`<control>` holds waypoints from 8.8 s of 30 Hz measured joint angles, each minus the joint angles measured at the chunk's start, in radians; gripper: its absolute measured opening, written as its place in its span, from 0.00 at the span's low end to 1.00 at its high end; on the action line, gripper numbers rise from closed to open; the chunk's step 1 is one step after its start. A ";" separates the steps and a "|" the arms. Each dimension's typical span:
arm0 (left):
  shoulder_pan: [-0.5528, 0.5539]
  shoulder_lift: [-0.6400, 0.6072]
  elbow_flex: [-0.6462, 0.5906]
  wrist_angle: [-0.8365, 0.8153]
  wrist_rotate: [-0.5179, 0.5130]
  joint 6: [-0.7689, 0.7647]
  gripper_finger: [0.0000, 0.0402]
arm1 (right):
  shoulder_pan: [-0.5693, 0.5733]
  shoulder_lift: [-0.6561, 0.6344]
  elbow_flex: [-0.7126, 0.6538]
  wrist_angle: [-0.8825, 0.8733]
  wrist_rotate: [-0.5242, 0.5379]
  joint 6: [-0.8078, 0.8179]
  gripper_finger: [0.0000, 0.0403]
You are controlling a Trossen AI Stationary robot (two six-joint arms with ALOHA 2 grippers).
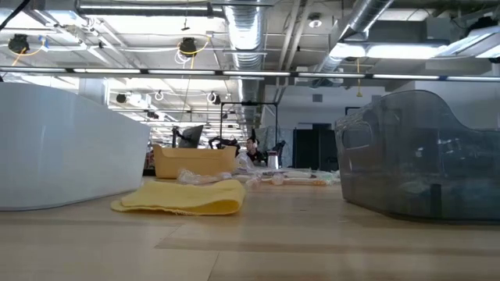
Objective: Pick & Place Toothbrushes
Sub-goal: Put the blue toothbrush into the black bin
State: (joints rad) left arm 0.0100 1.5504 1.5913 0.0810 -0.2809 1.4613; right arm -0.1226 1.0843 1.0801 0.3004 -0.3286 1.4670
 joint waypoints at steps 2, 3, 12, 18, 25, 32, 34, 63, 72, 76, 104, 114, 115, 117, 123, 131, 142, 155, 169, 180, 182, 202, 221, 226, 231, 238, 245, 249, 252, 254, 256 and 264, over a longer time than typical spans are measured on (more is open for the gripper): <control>-0.014 0.008 0.000 0.037 -0.029 -0.002 0.02 | 0.000 0.000 0.000 0.000 -0.003 0.000 0.03; -0.025 0.010 0.000 0.047 -0.059 -0.002 0.02 | 0.000 0.000 0.000 0.000 -0.004 0.006 0.03; -0.065 0.017 0.000 0.077 -0.212 -0.003 0.02 | 0.018 0.000 0.000 0.000 -0.002 0.024 0.03; -0.057 0.035 0.000 0.081 -0.251 0.003 0.06 | 0.024 0.000 0.000 0.000 0.015 0.026 0.04; -0.053 0.054 0.000 0.166 -0.240 0.050 0.18 | 0.024 0.000 0.000 0.000 0.015 0.026 0.04; -0.053 0.083 0.001 0.190 -0.200 0.090 0.34 | 0.024 0.000 0.000 0.002 0.016 0.026 0.04; -0.053 0.102 0.000 0.193 -0.185 0.124 0.38 | 0.024 0.000 0.000 0.002 0.019 0.026 0.04; -0.054 0.126 0.000 0.319 -0.105 0.183 0.53 | 0.024 0.000 0.000 -0.001 0.021 0.034 0.04; -0.035 0.126 0.000 0.318 -0.043 0.182 0.53 | 0.024 0.000 0.000 -0.002 0.022 0.037 0.04; -0.020 0.126 0.001 0.317 -0.025 0.181 0.52 | 0.016 0.000 0.000 -0.002 0.024 0.037 0.05; 0.019 0.167 0.041 0.300 0.044 0.128 0.45 | 0.016 0.000 0.000 -0.001 0.053 0.022 0.05; 0.017 0.167 0.041 0.302 0.043 0.127 0.40 | 0.016 0.000 0.000 -0.001 0.053 0.019 0.05; 0.017 0.167 0.041 0.301 0.043 0.128 0.38 | 0.016 0.000 0.000 -0.001 0.053 0.020 0.05; 0.014 0.167 0.041 0.302 0.043 0.127 0.34 | 0.016 0.000 0.000 -0.001 0.052 0.023 0.06; 0.014 0.166 0.041 0.304 0.046 0.127 0.18 | 0.016 0.000 0.000 -0.002 0.052 0.029 0.04; 0.006 0.166 0.041 0.304 0.051 0.128 0.07 | 0.011 0.000 0.000 -0.001 0.110 0.137 0.14; 0.000 0.162 0.040 0.311 0.005 0.127 0.05 | 0.006 0.001 0.000 0.059 0.179 0.190 0.35; -0.059 0.100 0.039 0.310 -0.126 -0.136 0.05 | 0.008 0.000 0.057 0.141 0.169 -0.018 0.62; -0.113 -0.057 0.039 0.328 -0.192 -0.935 0.05 | -0.045 -0.001 0.153 0.236 0.170 -0.329 0.63; -0.094 -0.079 0.038 0.278 -0.027 -1.533 0.05 | -0.040 0.000 0.157 0.211 0.144 -0.480 0.63; -0.088 -0.079 0.017 0.275 0.008 -1.627 0.05 | -0.040 0.000 0.157 0.186 0.114 -0.483 0.63; -0.042 -0.038 -0.008 -0.082 0.289 -1.975 0.05 | 0.007 0.000 0.155 -0.379 0.027 -0.787 0.63; -0.034 0.064 -0.008 -0.065 0.330 -2.051 0.05 | 0.023 0.000 0.155 -0.419 0.120 -0.848 0.63; -0.015 0.064 -0.008 -0.053 0.329 -2.051 0.05 | 0.029 0.000 0.155 -0.454 0.139 -0.850 0.63; -0.006 0.067 -0.008 -0.040 0.324 -2.051 0.05 | 0.044 0.000 0.155 -0.452 0.180 -0.863 0.63; 0.006 0.082 -0.006 -0.015 0.325 -2.051 0.05 | 0.044 0.011 0.155 -0.449 0.181 -0.865 0.63; 0.012 0.103 -0.008 0.014 0.325 -2.073 0.05 | 0.044 0.035 0.155 -0.454 0.181 -0.857 0.63; 0.012 0.110 -0.007 0.014 0.326 -2.073 0.05 | 0.044 0.034 0.155 -0.446 0.181 -0.857 0.58; 0.012 0.109 -0.007 0.020 0.326 -2.073 0.05 | 0.044 0.029 0.155 -0.438 0.181 -0.857 0.52; 0.012 0.109 -0.007 0.015 0.326 -2.073 0.05 | 0.044 0.024 0.155 -0.414 0.181 -0.857 0.46; 0.012 0.109 -0.007 0.016 0.326 -2.073 0.05 | 0.044 0.023 0.156 -0.415 0.181 -0.853 0.40; 0.012 0.109 -0.007 0.018 0.330 -2.072 0.05 | 0.044 0.026 0.155 -0.422 0.178 -0.846 0.17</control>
State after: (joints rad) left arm 0.0219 1.6592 1.5840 0.0986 0.0494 -0.6109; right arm -0.0788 1.1099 1.2350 -0.1217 -0.1509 0.6212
